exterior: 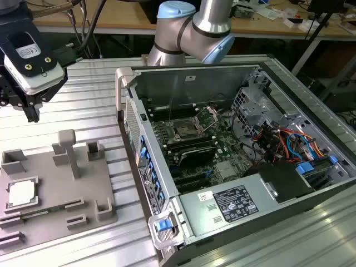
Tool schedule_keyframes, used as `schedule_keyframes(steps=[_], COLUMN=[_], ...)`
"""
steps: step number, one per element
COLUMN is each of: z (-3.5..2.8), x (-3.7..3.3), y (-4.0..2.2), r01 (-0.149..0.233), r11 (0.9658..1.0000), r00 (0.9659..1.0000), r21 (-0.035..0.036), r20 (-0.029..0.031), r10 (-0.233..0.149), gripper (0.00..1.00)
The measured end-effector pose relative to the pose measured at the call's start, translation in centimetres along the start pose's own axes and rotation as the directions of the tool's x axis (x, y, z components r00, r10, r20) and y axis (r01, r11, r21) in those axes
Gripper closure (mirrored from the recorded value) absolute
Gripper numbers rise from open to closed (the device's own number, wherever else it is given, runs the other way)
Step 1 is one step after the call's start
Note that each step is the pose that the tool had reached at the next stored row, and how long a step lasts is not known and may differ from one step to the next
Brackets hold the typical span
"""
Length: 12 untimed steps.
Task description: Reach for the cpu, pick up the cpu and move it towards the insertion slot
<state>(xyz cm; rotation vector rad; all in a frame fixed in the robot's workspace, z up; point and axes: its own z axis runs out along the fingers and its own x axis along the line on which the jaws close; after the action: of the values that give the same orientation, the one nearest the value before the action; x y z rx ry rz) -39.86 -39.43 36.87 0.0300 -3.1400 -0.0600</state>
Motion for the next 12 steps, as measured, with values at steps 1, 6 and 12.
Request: schedule_keyframes(steps=[1,6,12], z=[0.00,0.00,0.00], x=[0.00,0.18,0.30], y=[0.00,0.01,0.01], r01=[0.000,0.000,0.000], r11=[1.0000,1.0000,1.0000], r00=[1.0000,1.0000,1.0000], r21=[0.0000,0.0000,0.0000], r20=[0.0000,0.0000,0.0000], r10=[0.000,0.000,0.000], gripper=[0.89,0.89,0.89])
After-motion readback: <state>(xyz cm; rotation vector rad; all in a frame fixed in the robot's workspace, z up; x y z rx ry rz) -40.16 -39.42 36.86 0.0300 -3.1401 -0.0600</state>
